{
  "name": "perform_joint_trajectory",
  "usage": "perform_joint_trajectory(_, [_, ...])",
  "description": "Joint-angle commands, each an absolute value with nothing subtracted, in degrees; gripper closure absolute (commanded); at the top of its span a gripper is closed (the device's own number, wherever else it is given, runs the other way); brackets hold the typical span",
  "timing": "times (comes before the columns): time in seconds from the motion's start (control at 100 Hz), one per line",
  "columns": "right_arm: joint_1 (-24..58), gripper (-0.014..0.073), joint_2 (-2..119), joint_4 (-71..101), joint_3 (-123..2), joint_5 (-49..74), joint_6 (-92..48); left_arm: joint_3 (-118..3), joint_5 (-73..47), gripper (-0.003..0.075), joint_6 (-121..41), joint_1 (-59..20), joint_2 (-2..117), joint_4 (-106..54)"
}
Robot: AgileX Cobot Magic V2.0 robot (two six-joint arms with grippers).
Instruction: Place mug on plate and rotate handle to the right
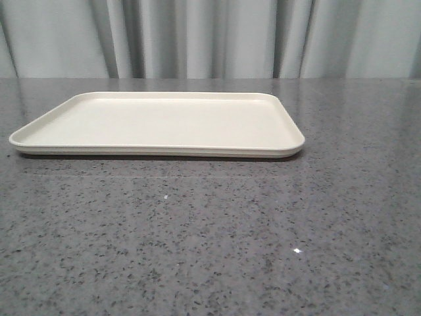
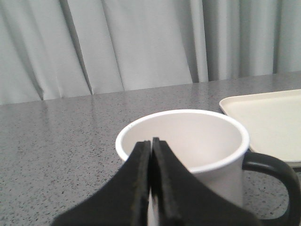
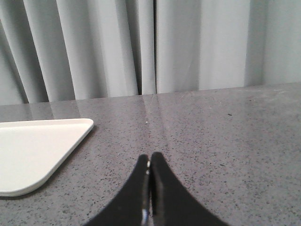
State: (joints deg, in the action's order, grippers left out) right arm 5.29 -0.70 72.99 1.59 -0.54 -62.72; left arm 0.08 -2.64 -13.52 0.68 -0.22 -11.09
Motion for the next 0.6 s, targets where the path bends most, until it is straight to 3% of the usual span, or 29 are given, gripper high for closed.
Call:
perform_joint_trajectory(0.0, [5.31, 0.0654, -1.77, 72.95, 1.58, -1.88, -63.11, 0.51, 1.35, 0.0740, -13.55, 0.29, -1.91, -11.19])
perform_joint_trajectory(0.59, [5.31, 0.0654, -1.77, 72.95, 1.53, -3.54, -63.11, 0.51, 2.23, 0.0740, -13.55, 0.29, -1.91, -11.19])
